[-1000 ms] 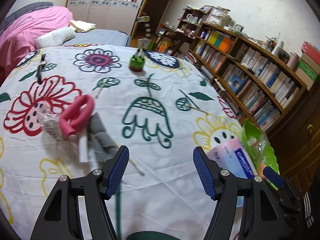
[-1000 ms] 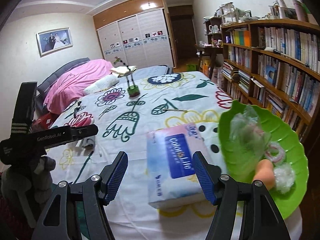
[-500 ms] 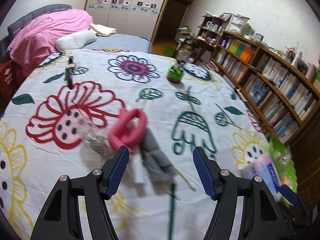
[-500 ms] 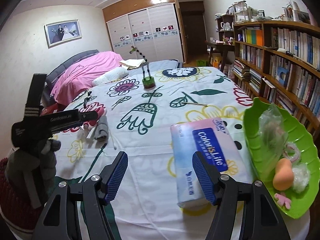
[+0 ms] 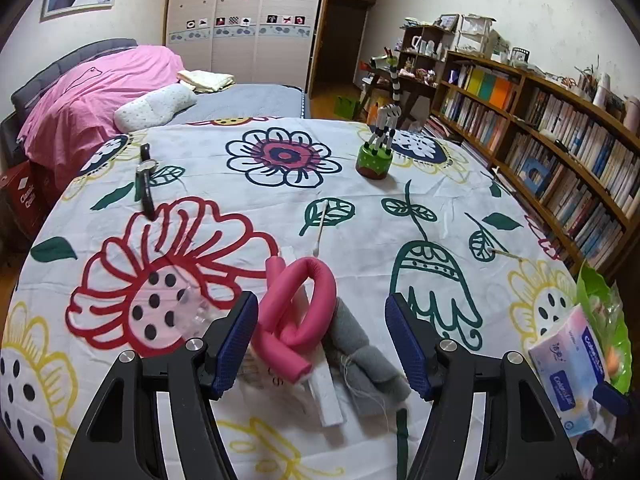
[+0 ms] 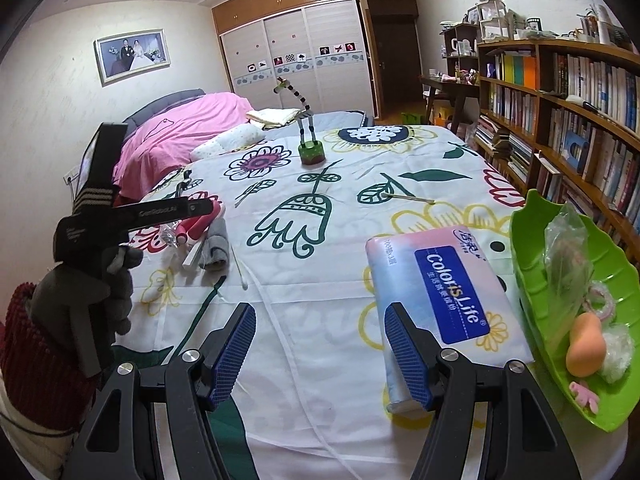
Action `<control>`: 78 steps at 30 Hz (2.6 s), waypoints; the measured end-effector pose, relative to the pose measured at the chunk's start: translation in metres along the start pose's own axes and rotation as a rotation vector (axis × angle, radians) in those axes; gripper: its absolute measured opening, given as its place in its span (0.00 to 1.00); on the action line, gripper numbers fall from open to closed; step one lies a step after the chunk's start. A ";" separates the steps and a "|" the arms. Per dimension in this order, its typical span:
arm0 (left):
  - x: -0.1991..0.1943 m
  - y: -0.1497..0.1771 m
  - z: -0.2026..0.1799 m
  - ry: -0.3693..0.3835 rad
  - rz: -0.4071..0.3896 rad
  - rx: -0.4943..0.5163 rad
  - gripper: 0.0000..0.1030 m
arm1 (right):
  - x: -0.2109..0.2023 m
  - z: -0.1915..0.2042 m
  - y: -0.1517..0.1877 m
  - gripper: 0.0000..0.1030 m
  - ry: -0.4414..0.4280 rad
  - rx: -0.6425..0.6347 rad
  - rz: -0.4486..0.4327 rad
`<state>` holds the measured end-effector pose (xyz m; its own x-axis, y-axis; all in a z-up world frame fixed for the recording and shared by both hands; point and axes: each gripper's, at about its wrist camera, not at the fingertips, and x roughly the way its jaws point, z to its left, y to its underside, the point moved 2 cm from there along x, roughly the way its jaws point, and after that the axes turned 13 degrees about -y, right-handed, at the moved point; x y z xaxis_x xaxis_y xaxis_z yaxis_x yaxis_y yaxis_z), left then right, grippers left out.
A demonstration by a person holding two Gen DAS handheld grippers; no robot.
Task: Organize soft objects
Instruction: 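Move both open tools over the pink curler and grey sock, then grasp the pink foam curler with the left tool while the right tool grasps the grey sock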
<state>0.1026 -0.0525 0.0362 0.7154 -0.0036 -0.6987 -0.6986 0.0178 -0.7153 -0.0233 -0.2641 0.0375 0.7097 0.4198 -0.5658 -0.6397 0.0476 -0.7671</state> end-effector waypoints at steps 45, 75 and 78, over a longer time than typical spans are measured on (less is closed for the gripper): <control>-0.053 -0.035 0.060 0.095 -0.103 -0.203 0.43 | 0.095 0.058 -0.025 0.60 -0.090 -0.066 0.131; -0.061 -0.040 0.077 0.114 -0.116 -0.242 0.43 | 0.181 0.080 -0.050 0.35 -0.148 -0.105 0.251; -0.061 -0.040 0.078 0.115 -0.115 -0.241 0.43 | 0.184 0.076 -0.052 0.33 -0.150 -0.088 0.249</control>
<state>0.0879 0.0247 0.1080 0.7933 -0.1053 -0.5996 -0.6062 -0.2273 -0.7621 0.1178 -0.1211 -0.0037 0.4785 0.5379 -0.6940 -0.7561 -0.1495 -0.6372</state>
